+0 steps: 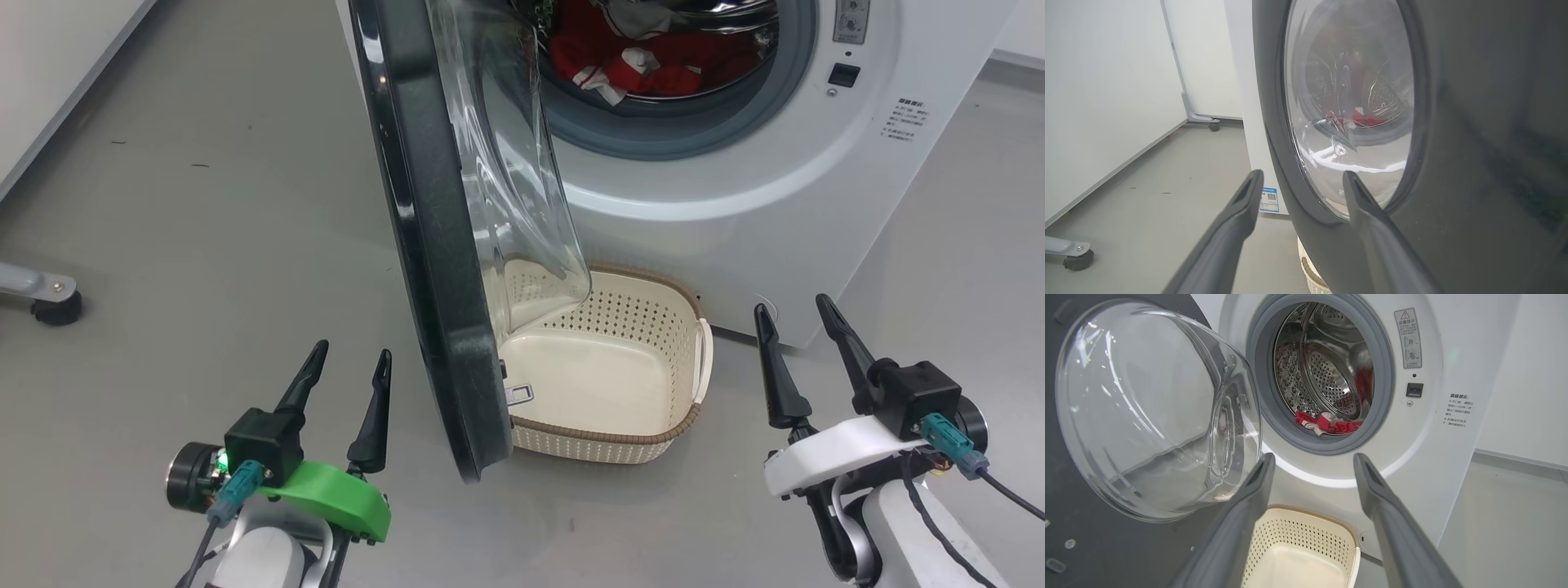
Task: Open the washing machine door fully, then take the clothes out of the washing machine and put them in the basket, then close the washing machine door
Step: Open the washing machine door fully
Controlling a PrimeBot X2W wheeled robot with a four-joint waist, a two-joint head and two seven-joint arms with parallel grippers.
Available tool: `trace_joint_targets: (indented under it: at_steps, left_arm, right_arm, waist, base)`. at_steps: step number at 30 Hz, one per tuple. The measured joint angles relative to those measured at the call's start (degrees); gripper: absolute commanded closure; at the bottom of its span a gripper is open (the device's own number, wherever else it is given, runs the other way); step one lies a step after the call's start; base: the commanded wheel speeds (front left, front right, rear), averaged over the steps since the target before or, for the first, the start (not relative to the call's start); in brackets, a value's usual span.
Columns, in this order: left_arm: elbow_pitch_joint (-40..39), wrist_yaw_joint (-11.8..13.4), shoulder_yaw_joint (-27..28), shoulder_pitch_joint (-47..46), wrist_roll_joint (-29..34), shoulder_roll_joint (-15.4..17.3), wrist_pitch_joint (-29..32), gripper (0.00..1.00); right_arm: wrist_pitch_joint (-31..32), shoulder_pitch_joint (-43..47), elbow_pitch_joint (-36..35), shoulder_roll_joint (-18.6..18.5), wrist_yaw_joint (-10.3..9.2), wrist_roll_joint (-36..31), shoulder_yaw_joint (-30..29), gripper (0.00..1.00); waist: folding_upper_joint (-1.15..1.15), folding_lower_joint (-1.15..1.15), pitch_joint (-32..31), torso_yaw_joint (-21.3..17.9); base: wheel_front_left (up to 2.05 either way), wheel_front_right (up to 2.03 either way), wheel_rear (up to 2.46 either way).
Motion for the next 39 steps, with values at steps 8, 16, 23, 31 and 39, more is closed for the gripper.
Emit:
trace_joint_targets:
  at_steps: [8, 16, 23, 31, 39]
  left_arm:
    - [0.01, 0.00, -0.05, 0.05, 0.00, 0.00, 0.00, 0.00]
    - [0.01, 0.01, -0.07, 0.14, -0.01, 0.01, 0.01, 0.15]
    - [0.25, 0.10, -0.10, 0.25, -0.01, 0.01, 0.10, 1.00]
    - [0.43, 0.52, -0.13, 0.41, -0.01, 0.03, 0.25, 1.00]
    - [-2.18, 0.63, 0.13, 0.47, 0.01, 0.37, 0.25, 1.00]
  right_arm:
    - [0.00, 0.48, 0.00, 1.15, 0.05, -1.38, -0.89, 0.00]
    - [0.00, 1.18, 0.08, 2.36, 0.35, -2.40, -1.90, 0.00]
    - [0.00, 2.11, 0.37, 2.74, 1.15, -3.14, -2.81, 0.00]
    - [0.00, 2.16, 0.49, 3.30, 1.83, -4.36, -3.98, 0.00]
    - [0.00, 2.24, 0.80, 3.94, 2.59, -4.97, -5.10, 0.00]
  waist:
    - [0.00, 0.00, -0.16, 0.02]
    - [0.00, 0.00, -0.26, 0.03]
    - [0.00, 0.00, -0.36, 0.11]
    - [0.00, 0.00, -0.46, 0.30]
    - [0.00, 0.00, -0.65, 0.66]
  base:
    - [0.00, 0.00, 0.00]
    - [0.00, 0.00, 0.00]
    - [0.00, 0.00, 0.00]
    - [0.00, 0.00, 0.00]
    - [0.00, 0.00, 0.00]
